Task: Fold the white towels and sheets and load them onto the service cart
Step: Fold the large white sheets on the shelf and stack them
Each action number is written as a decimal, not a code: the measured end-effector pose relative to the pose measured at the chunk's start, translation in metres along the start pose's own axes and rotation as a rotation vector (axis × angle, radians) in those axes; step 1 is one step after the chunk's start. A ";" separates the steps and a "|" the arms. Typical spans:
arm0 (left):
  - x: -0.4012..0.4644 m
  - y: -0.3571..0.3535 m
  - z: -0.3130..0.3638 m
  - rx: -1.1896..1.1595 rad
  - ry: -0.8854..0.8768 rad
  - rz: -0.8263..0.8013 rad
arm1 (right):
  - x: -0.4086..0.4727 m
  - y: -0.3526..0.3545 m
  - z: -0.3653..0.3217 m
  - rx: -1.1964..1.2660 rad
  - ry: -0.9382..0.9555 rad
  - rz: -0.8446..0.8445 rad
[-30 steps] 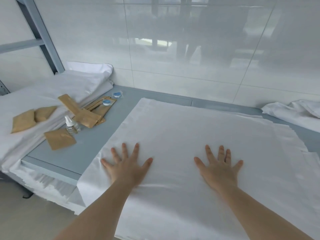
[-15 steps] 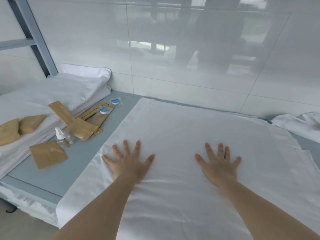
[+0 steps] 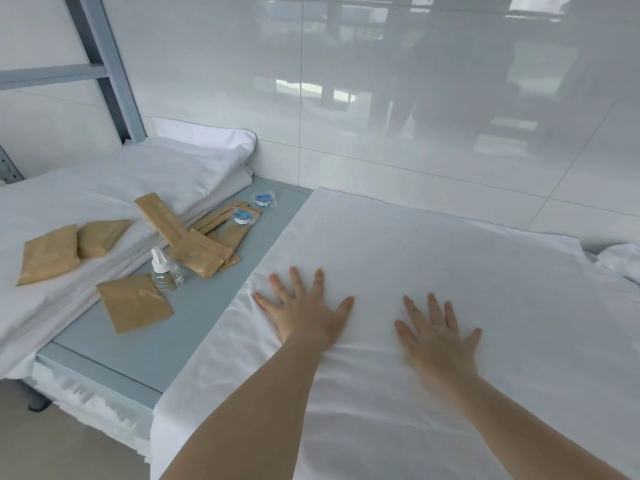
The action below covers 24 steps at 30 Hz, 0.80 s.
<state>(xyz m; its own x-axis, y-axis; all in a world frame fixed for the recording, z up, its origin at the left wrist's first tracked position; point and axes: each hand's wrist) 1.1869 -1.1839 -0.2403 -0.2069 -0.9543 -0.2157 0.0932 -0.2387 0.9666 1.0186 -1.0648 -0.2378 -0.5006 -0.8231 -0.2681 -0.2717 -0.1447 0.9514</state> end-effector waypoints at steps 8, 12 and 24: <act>-0.004 -0.003 -0.042 0.016 -0.119 -0.006 | -0.029 -0.018 -0.031 -0.076 0.022 0.017; -0.016 -0.002 -0.090 -0.004 -0.130 0.005 | -0.028 -0.017 -0.032 -0.071 0.016 0.020; -0.094 -0.014 -0.099 -0.046 -0.254 0.030 | -0.045 -0.017 -0.093 -0.045 0.090 -0.046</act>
<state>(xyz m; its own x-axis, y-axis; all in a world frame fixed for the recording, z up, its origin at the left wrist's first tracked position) 1.3015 -1.1085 -0.2473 -0.4404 -0.8868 -0.1402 0.1460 -0.2248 0.9634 1.1223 -1.0761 -0.2273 -0.4120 -0.8609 -0.2987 -0.2546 -0.2060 0.9448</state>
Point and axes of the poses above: each hand's wrist, its own x-axis towards the middle knuckle, its own y-axis out of the back of the hand, z = x × y, and after that the axes turned 8 degrees about -z, right-handed
